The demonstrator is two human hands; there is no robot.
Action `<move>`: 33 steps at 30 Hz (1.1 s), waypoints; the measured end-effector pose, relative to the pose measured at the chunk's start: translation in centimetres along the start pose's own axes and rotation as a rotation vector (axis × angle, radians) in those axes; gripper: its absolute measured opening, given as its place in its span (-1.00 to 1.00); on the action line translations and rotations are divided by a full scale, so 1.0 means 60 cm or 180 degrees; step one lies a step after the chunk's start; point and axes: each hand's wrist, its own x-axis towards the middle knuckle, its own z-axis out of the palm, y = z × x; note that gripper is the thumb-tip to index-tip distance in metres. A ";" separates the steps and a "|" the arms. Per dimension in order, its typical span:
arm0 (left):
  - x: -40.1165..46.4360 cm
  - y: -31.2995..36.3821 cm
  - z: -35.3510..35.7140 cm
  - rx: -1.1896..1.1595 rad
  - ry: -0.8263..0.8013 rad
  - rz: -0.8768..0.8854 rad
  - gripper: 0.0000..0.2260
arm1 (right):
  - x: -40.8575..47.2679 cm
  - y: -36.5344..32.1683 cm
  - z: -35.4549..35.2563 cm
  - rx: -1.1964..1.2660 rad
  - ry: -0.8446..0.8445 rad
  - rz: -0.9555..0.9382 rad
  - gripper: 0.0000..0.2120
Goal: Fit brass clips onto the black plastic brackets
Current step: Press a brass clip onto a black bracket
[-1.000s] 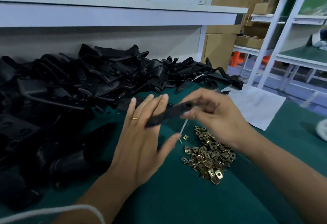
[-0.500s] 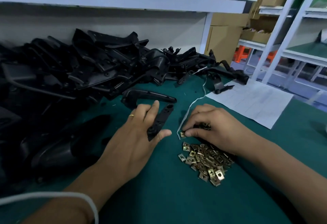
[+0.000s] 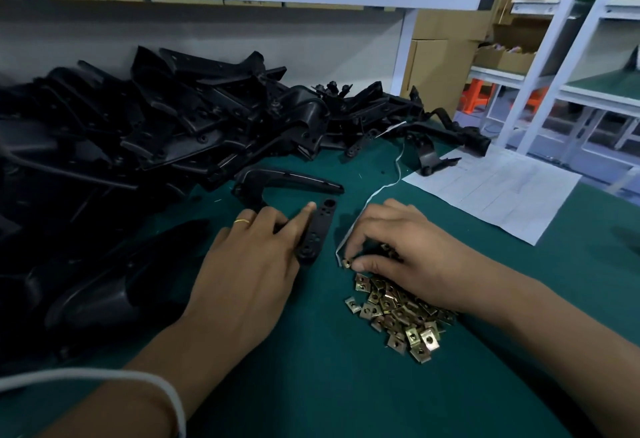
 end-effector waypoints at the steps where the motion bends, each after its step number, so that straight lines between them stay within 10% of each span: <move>1: -0.003 0.003 -0.006 -0.0107 0.0068 -0.0078 -0.47 | 0.000 0.000 0.002 -0.0057 0.0015 0.0012 -0.93; 33: -0.009 0.014 -0.022 -0.0490 0.0376 0.0127 -0.40 | -0.010 -0.055 0.021 0.1850 0.1166 0.1104 -0.70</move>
